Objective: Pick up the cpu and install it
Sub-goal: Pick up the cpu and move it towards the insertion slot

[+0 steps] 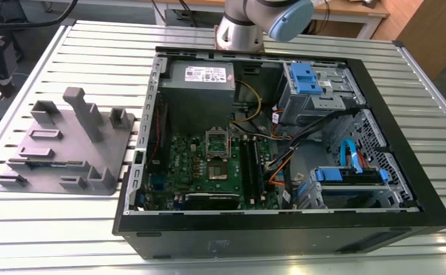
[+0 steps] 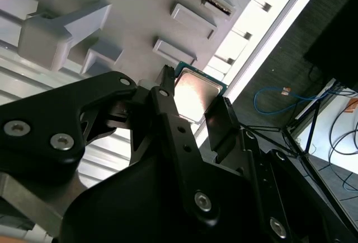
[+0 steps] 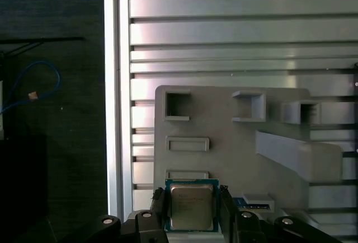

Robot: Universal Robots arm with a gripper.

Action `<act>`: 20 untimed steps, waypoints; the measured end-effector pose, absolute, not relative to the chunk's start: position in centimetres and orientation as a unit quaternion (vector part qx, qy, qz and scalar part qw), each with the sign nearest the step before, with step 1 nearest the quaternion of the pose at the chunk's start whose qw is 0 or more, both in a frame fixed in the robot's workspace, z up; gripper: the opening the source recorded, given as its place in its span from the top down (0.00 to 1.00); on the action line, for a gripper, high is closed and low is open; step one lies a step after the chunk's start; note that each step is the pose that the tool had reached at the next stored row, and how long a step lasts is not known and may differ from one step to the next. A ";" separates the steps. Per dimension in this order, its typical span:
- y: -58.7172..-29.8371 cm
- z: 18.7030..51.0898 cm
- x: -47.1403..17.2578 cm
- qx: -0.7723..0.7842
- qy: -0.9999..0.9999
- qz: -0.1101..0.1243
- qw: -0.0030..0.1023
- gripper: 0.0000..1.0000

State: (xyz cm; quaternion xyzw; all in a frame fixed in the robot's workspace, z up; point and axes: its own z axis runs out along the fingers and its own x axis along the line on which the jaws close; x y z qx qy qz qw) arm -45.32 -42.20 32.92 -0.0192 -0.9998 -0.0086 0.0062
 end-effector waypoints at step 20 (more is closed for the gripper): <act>-42.2 35.3 -45.3 -0.019 -1.000 -0.014 0.006 0.53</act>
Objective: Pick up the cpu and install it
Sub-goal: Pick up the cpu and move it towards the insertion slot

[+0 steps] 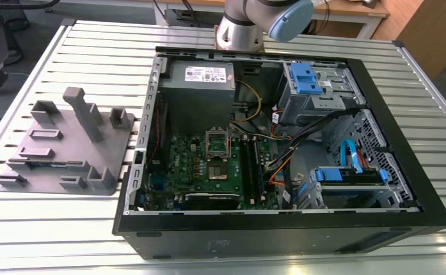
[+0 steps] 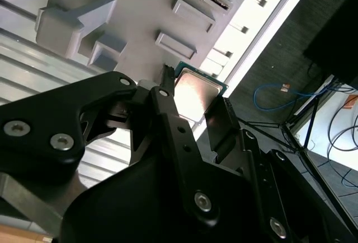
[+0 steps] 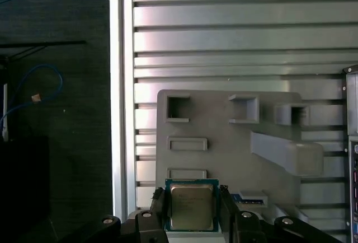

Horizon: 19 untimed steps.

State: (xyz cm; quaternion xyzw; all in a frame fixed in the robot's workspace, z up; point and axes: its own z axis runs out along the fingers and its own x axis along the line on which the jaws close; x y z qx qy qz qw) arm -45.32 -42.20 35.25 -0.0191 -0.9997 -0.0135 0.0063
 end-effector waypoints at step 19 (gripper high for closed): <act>-42.2 36.5 -45.3 -0.019 -1.000 -0.017 0.006 0.53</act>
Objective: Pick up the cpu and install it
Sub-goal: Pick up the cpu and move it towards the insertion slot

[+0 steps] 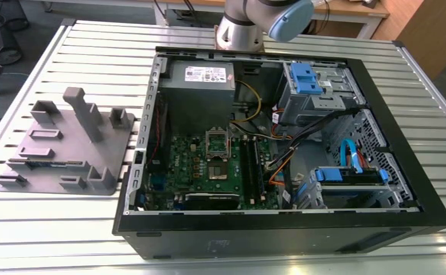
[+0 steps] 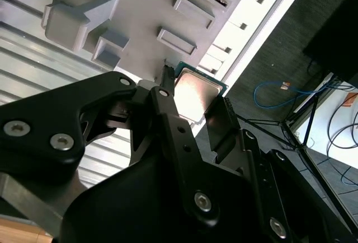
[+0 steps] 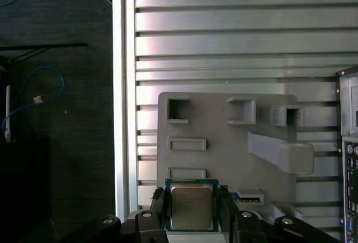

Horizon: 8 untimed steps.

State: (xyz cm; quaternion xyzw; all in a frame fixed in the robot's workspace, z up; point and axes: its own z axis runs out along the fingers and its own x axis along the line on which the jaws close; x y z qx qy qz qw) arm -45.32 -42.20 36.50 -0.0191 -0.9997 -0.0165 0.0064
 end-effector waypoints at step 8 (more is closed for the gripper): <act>-42.2 36.5 -44.8 -0.019 -1.000 -0.017 0.006 0.53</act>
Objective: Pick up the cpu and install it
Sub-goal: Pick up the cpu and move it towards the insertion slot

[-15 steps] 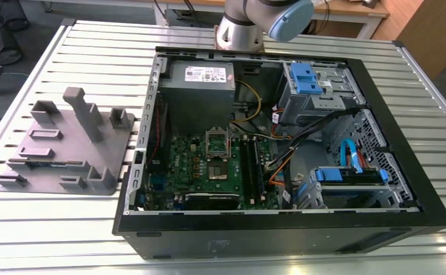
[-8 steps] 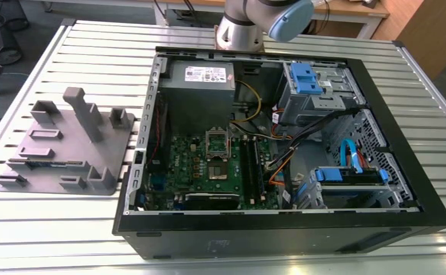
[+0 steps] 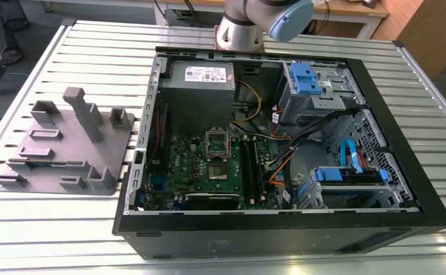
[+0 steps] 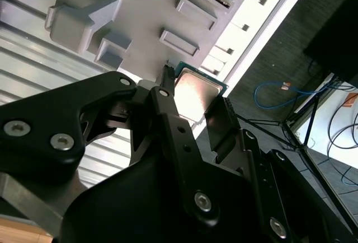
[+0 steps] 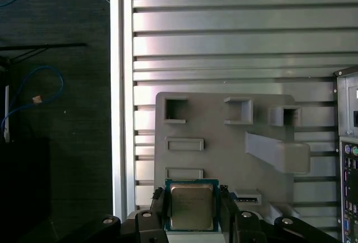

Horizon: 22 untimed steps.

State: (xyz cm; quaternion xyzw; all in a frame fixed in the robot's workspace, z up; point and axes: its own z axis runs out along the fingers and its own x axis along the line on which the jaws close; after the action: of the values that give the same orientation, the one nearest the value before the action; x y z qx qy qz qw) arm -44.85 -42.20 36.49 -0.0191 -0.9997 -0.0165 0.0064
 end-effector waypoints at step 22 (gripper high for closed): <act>-42.2 36.5 -41.8 -0.019 -1.000 -0.017 0.006 0.53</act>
State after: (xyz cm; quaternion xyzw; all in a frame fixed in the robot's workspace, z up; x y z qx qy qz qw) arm -41.80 -42.20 36.50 -0.0191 -0.9997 -0.0165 0.0064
